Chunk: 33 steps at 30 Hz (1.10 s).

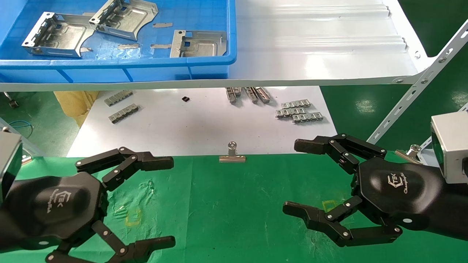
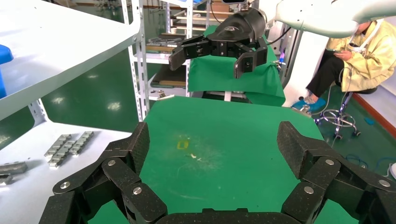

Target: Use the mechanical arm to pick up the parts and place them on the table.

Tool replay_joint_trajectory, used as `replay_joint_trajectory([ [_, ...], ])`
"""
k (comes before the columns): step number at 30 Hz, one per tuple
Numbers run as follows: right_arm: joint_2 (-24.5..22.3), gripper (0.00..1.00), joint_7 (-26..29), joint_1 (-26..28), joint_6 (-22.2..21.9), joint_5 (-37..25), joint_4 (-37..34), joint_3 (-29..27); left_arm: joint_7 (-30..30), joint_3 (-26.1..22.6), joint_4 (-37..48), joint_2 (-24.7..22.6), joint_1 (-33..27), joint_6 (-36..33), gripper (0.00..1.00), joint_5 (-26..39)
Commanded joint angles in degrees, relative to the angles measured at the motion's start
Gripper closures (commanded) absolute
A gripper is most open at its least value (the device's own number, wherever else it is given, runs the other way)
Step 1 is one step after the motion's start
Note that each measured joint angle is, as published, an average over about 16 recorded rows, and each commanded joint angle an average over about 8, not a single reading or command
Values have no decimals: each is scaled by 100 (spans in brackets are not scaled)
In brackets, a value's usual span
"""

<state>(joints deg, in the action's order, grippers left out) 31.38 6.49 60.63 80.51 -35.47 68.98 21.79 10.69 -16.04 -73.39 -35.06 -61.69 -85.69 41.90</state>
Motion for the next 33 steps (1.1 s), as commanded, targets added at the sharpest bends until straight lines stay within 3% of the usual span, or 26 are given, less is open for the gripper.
replay_joint_trajectory([
  [1,0,0,0,0,0,0,0,0,0,0,0,0,0,0,0,0],
  [16,0,2,0,0,0,0,0,0,0,0,0,0,0,0,0,0],
  [18,0,20,0,0,0,0,0,0,0,0,0,0,0,0,0,0],
  [24,0,93,0,0,0,0,0,0,0,0,0,0,0,0,0,0],
  [26,0,100,0,0,0,0,0,0,1,0,-2,0,2,0,0,-1],
  [33,0,100,0,0,0,0,0,0,-14,27,62,-9,-8,95,0,9],
])
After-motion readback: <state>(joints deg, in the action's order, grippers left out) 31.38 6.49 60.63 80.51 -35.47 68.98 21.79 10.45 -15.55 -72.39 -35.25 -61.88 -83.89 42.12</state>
